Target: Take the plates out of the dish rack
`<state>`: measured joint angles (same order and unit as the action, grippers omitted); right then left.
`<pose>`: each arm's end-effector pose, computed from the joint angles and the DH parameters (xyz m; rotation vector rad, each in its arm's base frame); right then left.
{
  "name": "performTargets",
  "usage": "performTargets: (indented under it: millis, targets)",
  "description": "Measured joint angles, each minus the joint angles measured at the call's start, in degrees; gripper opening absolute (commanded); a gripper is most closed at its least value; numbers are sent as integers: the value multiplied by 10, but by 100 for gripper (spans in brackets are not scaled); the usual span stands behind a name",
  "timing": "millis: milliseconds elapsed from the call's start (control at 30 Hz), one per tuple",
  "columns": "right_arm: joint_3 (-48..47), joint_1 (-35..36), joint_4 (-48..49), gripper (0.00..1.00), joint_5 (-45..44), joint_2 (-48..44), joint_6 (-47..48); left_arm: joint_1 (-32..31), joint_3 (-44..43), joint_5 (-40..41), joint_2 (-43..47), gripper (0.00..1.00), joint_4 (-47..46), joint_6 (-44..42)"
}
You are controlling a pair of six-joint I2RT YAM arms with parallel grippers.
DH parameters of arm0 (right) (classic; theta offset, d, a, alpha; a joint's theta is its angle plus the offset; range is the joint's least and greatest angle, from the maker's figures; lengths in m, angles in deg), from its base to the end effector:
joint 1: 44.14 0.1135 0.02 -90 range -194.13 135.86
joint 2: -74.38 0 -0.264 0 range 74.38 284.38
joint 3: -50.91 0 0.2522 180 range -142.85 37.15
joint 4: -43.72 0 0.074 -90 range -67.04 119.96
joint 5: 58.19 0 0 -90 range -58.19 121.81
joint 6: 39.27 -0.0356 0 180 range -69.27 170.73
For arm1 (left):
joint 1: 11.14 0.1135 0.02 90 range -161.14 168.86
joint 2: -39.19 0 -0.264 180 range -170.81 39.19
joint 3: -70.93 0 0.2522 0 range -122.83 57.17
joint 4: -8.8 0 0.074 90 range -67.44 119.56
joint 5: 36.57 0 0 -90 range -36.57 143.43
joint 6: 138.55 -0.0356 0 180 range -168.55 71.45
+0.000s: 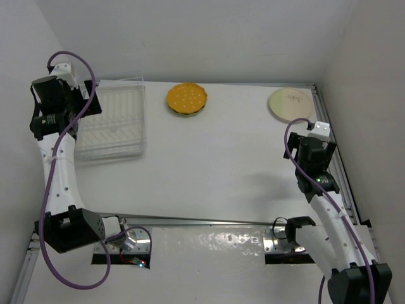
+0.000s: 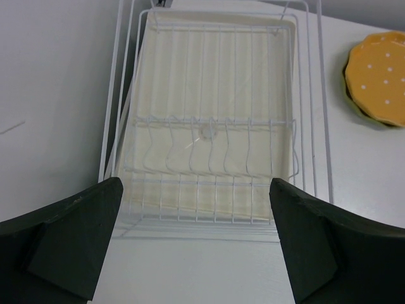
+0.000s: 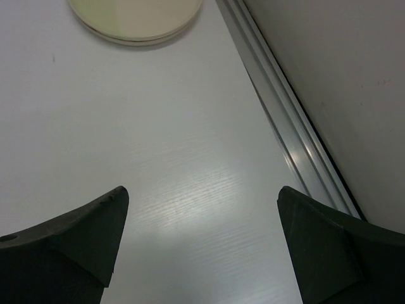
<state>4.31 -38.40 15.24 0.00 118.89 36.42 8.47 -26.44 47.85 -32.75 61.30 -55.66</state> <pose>0.1781 -0.0010 0.2614 0.4876 1.9120 -0.3355 0.2493 0.0851 0.4230 -0.1620 2.0398 0.1922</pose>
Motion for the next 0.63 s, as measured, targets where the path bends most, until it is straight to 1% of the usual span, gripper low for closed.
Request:
performTargets:
  millis: [233, 633]
  targets:
    - [3, 0, 1, 99, -7, -3, 7, 0, 31, 20, 6, 100, 0, 10]
    - [4, 0, 1, 99, -8, -6, 8, 0, 37, 26, 25, 100, -1, 11]
